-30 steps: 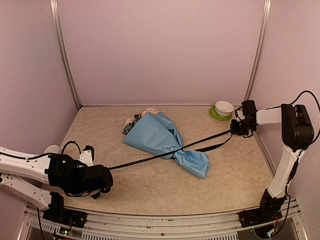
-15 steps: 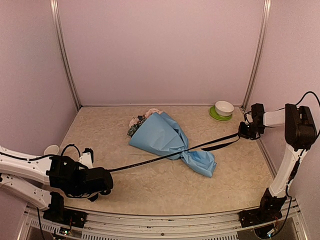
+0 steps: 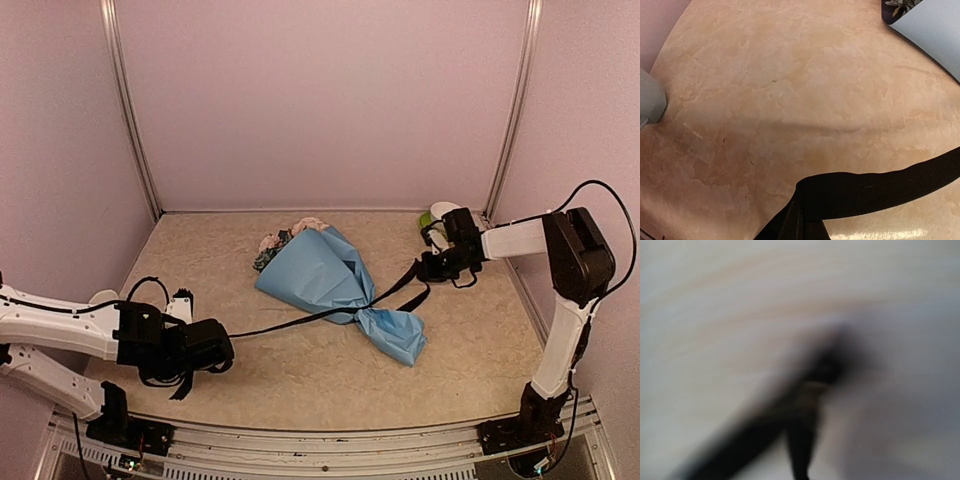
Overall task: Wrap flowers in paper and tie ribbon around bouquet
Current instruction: Tie the ribbon around the folded bouquet.
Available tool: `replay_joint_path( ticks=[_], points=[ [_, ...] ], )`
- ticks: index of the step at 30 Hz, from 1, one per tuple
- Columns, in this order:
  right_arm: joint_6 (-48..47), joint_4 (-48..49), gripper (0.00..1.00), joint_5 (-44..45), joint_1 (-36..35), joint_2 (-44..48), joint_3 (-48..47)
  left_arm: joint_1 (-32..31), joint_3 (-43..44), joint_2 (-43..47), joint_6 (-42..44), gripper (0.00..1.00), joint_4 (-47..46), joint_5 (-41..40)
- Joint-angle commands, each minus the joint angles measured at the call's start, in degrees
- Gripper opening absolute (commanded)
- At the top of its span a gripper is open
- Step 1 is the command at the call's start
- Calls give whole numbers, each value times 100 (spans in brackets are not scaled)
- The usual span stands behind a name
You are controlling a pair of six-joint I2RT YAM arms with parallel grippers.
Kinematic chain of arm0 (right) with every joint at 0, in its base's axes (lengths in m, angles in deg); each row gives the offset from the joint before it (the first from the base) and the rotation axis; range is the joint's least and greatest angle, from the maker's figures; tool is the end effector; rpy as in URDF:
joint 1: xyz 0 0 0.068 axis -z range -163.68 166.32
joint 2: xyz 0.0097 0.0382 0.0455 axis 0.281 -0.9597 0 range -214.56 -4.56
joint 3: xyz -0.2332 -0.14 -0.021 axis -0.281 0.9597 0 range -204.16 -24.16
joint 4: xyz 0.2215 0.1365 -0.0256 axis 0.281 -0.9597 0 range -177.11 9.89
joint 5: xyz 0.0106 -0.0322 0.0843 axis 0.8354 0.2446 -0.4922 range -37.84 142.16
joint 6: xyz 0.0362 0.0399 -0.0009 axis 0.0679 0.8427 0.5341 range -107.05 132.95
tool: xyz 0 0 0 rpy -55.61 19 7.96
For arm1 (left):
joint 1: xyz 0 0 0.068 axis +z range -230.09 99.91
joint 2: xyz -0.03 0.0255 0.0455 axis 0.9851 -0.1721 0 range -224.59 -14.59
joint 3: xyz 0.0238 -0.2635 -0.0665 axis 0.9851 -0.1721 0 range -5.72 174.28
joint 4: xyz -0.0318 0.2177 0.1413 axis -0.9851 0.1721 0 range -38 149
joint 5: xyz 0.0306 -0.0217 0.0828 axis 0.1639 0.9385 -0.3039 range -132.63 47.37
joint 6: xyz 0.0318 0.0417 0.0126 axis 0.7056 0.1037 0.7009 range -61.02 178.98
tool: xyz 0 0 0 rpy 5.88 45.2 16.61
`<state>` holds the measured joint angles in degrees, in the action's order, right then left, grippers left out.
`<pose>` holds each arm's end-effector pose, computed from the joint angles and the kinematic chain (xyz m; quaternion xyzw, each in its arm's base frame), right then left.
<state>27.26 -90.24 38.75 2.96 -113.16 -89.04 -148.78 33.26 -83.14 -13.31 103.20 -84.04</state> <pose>0.3745 0.0974 0.1502 -0.0284 0.9444 0.1814 0.2727 0.0882 -0.1613 0.1910 -0.0577 0.9310 0.0467 0.3573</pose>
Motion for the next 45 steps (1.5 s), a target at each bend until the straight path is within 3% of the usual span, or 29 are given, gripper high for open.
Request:
replay_joint_path(
  ticks=[1,9,17,20,32,39,45],
  points=[
    [-257,-199,0,-450,-1151,168,113,646,317,-131,1769,0,-1320,-42],
    [52,-5,0,-1256,-2450,467,773,1430,620,-1052,3364,0,-2939,393],
    [747,924,0,-1858,-4426,352,703,2054,608,-1445,3973,0,-3705,760],
    [874,1004,0,-1830,-4663,344,472,2115,589,-1338,4053,0,-3717,746],
    [1244,590,0,-223,-1977,2316,2182,2496,93,80,3526,0,-3017,124],
    [1590,948,0,-700,-242,2876,3175,2596,24,742,2935,0,-2160,-453],
    [1930,1760,0,-1357,1597,2930,3936,2641,-318,1249,2466,0,-1765,-410]
  ],
)
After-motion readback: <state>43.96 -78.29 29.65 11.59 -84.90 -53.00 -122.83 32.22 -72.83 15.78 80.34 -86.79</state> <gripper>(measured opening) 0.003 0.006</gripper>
